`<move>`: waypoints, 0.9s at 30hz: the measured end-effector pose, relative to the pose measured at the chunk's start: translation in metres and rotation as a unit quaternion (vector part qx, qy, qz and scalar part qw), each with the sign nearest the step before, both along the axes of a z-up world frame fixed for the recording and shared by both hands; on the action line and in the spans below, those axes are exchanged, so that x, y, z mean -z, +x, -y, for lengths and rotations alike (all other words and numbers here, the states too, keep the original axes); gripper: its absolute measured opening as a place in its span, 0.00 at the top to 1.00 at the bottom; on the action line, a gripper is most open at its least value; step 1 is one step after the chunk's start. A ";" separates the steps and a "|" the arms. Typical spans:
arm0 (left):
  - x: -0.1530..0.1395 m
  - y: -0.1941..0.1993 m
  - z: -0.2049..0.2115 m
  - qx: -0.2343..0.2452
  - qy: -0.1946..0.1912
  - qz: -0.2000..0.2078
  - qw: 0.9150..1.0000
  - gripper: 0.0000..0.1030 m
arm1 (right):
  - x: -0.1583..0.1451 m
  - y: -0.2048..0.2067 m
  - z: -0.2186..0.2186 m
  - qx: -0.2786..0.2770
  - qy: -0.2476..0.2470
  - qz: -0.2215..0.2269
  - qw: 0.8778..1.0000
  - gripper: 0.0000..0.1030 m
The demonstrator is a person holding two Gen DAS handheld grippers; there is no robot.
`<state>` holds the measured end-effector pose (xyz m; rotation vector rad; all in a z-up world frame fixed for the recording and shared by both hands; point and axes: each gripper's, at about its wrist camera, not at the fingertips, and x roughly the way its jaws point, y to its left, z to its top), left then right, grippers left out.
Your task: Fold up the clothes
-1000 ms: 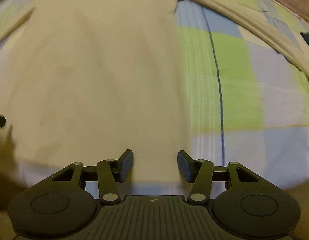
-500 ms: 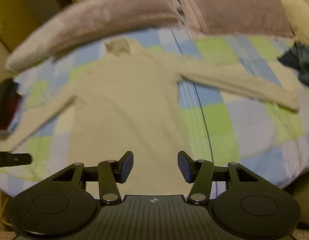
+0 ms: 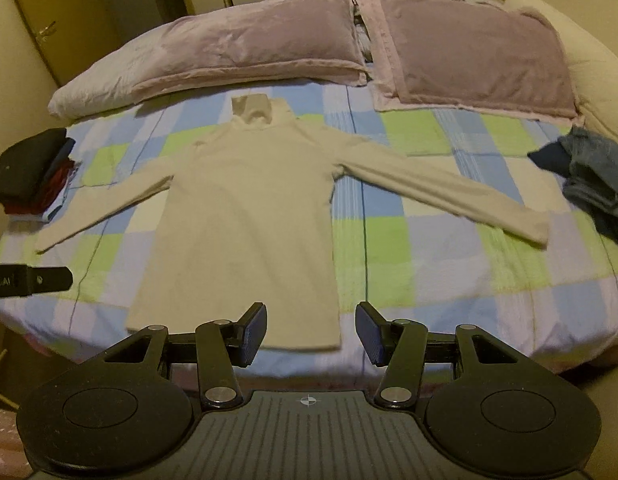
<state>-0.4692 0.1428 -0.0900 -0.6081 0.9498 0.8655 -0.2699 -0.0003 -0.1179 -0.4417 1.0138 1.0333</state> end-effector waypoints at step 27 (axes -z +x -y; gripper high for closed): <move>-0.016 -0.039 0.102 -0.034 0.060 -0.055 0.996 0.41 | -0.010 -0.043 0.074 -0.070 -0.025 0.012 0.997 0.15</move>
